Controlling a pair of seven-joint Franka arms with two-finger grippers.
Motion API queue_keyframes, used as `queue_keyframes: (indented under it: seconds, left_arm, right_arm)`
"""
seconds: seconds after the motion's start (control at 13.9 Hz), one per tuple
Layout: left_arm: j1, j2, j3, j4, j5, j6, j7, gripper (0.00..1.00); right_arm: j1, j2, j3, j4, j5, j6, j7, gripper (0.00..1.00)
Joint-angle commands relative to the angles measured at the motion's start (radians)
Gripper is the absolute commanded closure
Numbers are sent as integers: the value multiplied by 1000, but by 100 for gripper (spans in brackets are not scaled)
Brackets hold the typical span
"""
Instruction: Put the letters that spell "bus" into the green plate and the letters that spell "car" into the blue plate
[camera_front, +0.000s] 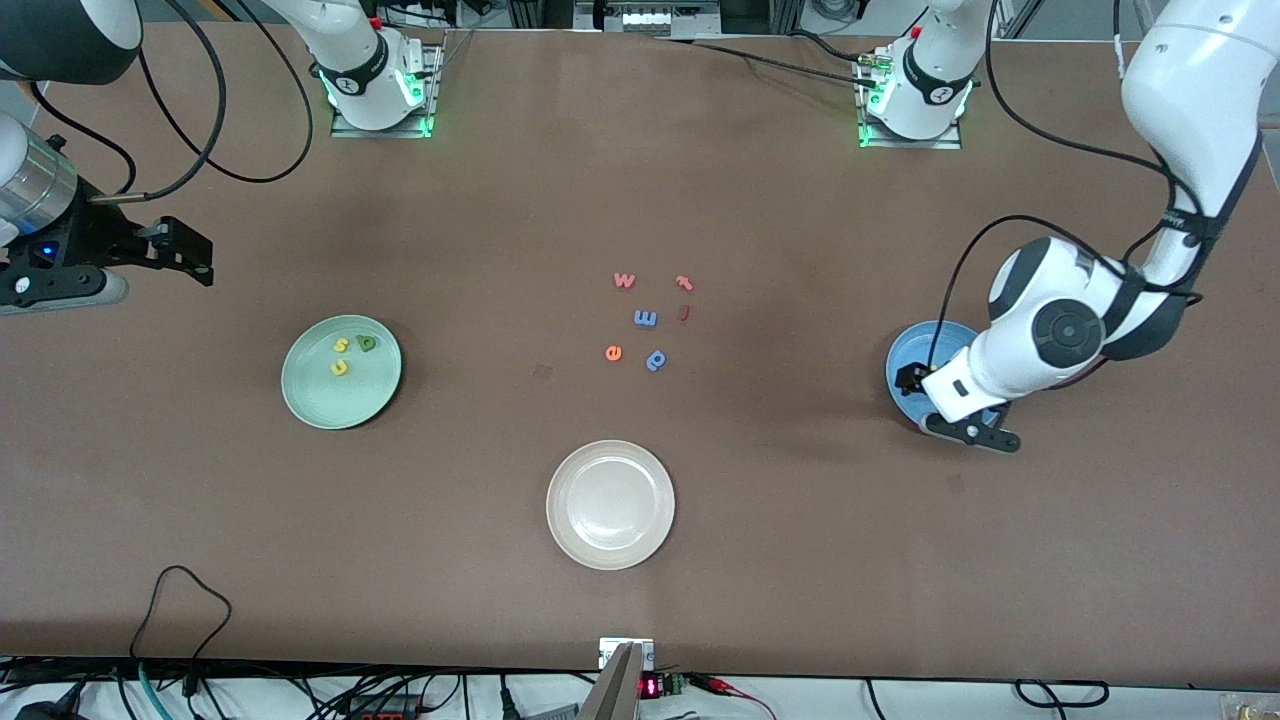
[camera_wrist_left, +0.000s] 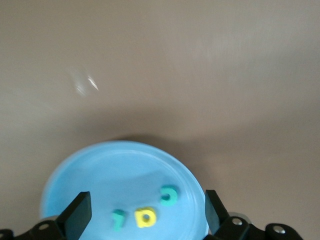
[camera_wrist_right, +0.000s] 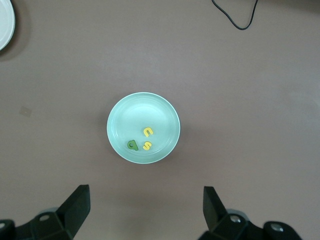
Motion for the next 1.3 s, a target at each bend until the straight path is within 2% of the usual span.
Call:
queue_keyframes:
  seconds: [0.0,0.14,0.29,0.36,0.43,0.58,0.65,0.72,0.87,0.94,1.01,1.23]
  left_arm:
    - [4,-92,-43,98,0,-133,-9,0]
    - [-3,-89,-74,219,-1,-240,-6,0]
    - [-55,-115,-51,275,-48,-248,-6,0]
    - [-107,-128,5,299,-97,-252,-6,0]
    - [-190,-132,107,365,-162,-257,-2,0]
    - [-413,-137,380,461,-290,-318,0,0]
    - [-493,-145,504,491,-344,-339,0,0]
    - [-564,-161,632,499,-413,-349,3,0]
    - [-643,-209,795,496,-522,-353,106,0]
    - [-657,-232,843,488,-549,-379,163,0]
    - [-655,-252,855,488,-552,-418,176,0]
    - [-613,-319,843,477,-538,-539,189,0]
  right_arm:
    - [2,5,-7,21,17,-19,7,0]
    - [2,5,-7,22,17,-19,6,0]
    - [1,10,-7,22,16,-18,6,0]
    - [1,13,-7,22,16,-18,6,0]
    - [1,14,-7,24,14,-18,6,0]
    - [-4,16,-7,25,16,-16,4,0]
    - [-4,19,-7,25,16,-13,6,0]
    - [-4,21,-7,25,16,-13,7,0]
    - [-1,21,-7,25,16,-12,11,0]
    - [-2,21,-7,25,16,-10,11,0]
    - [-1,21,-7,25,16,-10,9,0]
    - [-4,24,-7,25,19,-12,7,0]
